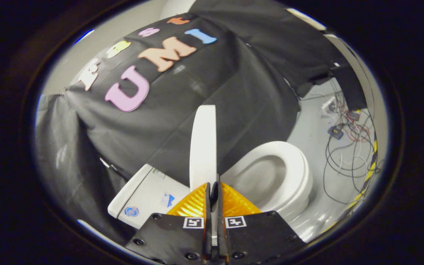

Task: Open the toilet lid.

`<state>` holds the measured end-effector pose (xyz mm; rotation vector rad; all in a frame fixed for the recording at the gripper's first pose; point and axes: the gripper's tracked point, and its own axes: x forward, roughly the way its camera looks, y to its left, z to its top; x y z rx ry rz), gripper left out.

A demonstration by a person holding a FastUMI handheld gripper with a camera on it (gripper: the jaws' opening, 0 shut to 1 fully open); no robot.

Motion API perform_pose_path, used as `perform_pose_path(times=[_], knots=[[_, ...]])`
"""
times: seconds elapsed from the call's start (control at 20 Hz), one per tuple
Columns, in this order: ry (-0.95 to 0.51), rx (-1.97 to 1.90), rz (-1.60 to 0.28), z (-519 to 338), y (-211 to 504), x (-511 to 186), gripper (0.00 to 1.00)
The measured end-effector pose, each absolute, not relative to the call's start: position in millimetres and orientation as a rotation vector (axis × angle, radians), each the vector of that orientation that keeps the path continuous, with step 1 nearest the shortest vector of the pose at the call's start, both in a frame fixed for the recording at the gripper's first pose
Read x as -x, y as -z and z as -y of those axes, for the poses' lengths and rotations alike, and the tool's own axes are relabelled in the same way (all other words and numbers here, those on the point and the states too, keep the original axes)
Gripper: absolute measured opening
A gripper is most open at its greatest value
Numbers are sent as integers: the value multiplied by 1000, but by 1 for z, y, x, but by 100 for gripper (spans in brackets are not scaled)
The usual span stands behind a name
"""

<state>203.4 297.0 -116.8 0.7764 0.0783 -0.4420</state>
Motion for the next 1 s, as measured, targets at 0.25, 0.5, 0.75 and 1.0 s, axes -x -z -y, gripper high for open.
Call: perform_pose_path(times=[0.25, 0.5, 0.75, 1.0], knots=[[348, -625, -140, -336, 81, -227, 9], [209, -519, -148, -379, 52, -256, 10], [83, -421, -178, -418, 39, -280, 10], [-30, -375, -202, -461, 36, -303, 10]])
